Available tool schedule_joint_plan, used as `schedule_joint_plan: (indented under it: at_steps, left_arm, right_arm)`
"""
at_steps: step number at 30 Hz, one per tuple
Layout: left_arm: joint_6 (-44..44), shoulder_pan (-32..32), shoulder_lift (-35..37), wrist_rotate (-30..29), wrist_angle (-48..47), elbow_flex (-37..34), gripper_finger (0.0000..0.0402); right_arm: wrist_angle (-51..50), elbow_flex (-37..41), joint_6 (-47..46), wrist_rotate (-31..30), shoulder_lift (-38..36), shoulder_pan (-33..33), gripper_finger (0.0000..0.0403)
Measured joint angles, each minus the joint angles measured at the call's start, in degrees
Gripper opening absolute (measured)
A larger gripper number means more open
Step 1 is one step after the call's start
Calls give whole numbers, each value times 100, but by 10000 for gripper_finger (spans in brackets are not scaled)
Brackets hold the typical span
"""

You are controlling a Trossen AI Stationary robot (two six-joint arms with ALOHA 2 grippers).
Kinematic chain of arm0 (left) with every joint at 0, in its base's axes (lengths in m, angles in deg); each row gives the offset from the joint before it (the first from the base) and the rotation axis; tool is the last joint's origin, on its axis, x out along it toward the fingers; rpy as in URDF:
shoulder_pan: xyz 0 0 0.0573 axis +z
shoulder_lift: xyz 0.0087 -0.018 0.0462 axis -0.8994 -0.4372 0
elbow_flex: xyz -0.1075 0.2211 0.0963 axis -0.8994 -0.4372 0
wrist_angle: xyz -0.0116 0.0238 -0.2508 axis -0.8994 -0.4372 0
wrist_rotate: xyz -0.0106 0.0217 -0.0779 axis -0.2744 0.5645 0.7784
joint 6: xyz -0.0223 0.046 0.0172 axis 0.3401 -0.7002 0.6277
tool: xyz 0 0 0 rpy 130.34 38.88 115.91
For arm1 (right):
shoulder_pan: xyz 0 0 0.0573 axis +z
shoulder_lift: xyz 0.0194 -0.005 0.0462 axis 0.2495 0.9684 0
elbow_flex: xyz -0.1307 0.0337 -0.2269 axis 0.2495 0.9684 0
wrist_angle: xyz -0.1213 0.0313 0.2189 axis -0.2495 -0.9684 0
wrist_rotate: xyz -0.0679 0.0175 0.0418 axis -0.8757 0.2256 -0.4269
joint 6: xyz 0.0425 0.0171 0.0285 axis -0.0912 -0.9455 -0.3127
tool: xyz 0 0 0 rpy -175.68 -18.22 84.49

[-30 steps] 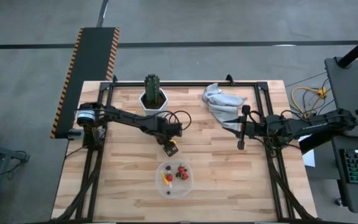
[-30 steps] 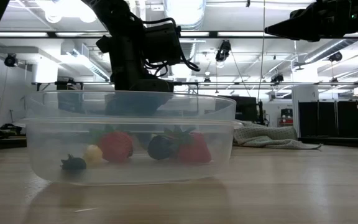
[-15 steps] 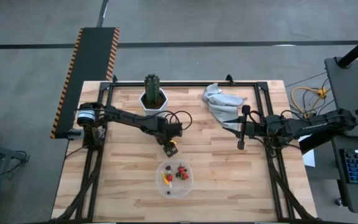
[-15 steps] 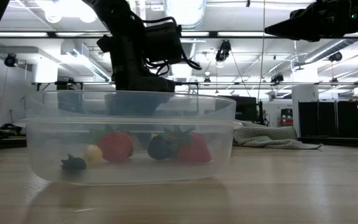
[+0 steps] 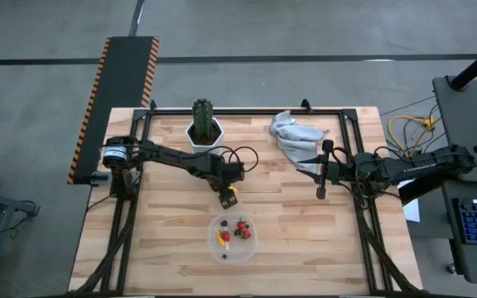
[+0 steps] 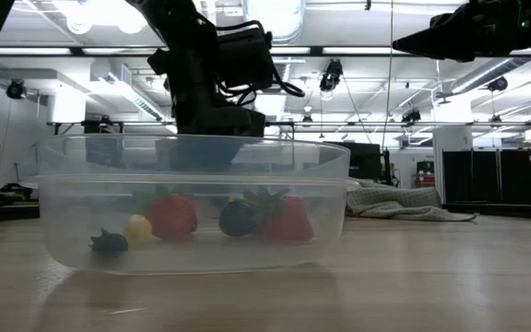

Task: Pick and placing Produce into tupperware
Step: Put the yellow lemon into the transparent container

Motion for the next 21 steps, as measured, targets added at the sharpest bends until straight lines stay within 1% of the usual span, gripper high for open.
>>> schedule_joint_plan:
  at_steps: [6, 10, 15, 18, 21]
  left_arm:
    - [-58, 0, 62, 24, -106, 222, 183]
    - [-89, -17, 306, 11, -168, 471, 183]
    - [-47, -274, 597, -53, -213, 736, 183]
    - [-41, -568, 690, -355, -451, 965, 183]
    - [153, -888, 701, -661, -866, 1193, 183]
  right_arm:
    - [0, 0, 0, 0, -1, -1, 100]
    - [1, 0, 0, 0, 1, -2, 100]
    - [2, 0, 2, 0, 1, 0, 100]
    - [4, 0, 1, -1, -1, -2, 100]
    - [14, -1, 1, -2, -1, 0, 100]
